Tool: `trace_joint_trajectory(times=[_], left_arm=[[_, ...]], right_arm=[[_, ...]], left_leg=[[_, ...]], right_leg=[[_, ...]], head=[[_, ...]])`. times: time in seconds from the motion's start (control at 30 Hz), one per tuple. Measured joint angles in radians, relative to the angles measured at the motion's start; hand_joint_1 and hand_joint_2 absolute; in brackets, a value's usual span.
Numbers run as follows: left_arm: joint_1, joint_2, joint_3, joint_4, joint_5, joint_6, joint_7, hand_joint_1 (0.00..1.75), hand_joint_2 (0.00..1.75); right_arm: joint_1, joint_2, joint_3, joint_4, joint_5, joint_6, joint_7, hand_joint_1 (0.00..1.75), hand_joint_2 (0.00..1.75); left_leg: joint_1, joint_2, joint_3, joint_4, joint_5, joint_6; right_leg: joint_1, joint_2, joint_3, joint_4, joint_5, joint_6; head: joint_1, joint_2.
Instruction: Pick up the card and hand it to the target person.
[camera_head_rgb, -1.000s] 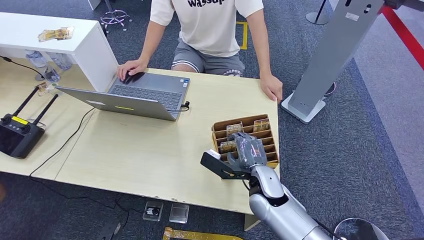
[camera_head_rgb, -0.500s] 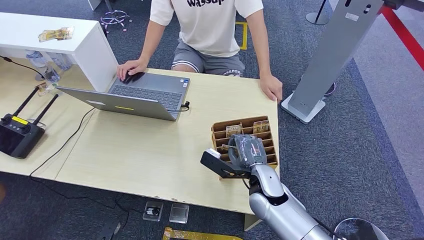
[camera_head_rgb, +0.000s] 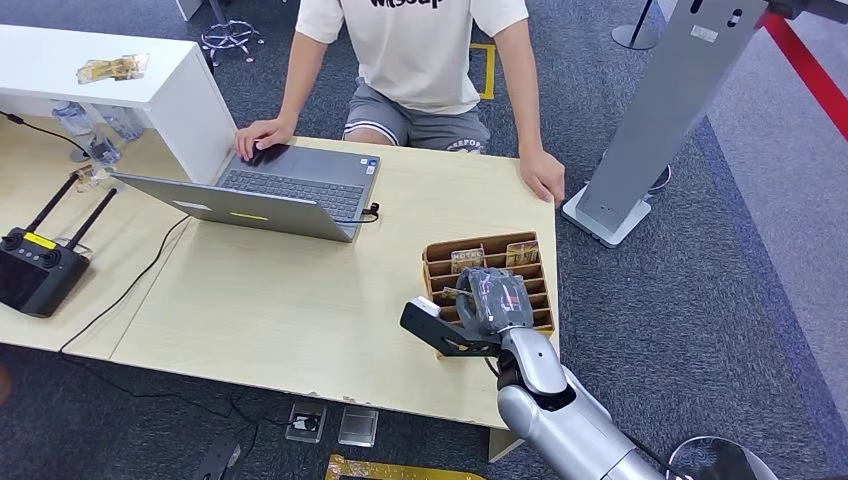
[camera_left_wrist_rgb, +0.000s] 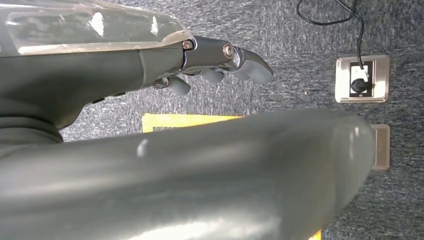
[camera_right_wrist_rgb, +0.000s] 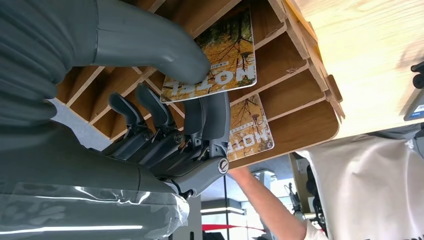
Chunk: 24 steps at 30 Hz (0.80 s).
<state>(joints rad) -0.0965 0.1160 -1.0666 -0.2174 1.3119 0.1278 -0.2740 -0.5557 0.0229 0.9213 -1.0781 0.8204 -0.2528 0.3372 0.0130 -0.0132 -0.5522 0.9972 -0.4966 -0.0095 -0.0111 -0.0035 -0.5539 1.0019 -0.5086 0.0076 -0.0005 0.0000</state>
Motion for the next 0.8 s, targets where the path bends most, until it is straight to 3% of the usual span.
trace_joint_trajectory(times=[0.47, 0.6, 0.8], left_arm=[[0.000, 0.000, -0.002, 0.000, -0.004, 0.010, 0.011, 0.00, 0.00], [0.002, 0.000, -0.002, 0.000, 0.001, 0.010, 0.010, 0.00, 0.00], [0.005, 0.000, -0.001, 0.000, 0.018, 0.010, 0.010, 0.00, 0.00]], right_arm=[[0.002, -0.006, -0.009, -0.027, -0.004, -0.010, 0.023, 1.55, 1.75], [0.004, -0.040, -0.035, -0.125, 0.007, -0.006, 0.078, 1.55, 1.75], [0.005, -0.123, -0.094, -0.359, -0.013, 0.072, 0.164, 1.55, 1.75]], left_leg=[[0.000, 0.000, 0.000, 0.000, 0.000, 0.000], [0.000, 0.000, 0.000, 0.000, 0.000, 0.000], [0.000, 0.000, 0.000, 0.000, 0.000, 0.000]], right_leg=[[0.000, 0.000, 0.000, 0.000, 0.000, 0.000], [0.000, 0.000, -0.001, 0.000, 0.000, 0.000], [0.000, 0.000, -0.001, 0.000, 0.000, 0.000]], head=[[0.000, 0.000], [0.000, 0.000], [0.001, 0.000]])
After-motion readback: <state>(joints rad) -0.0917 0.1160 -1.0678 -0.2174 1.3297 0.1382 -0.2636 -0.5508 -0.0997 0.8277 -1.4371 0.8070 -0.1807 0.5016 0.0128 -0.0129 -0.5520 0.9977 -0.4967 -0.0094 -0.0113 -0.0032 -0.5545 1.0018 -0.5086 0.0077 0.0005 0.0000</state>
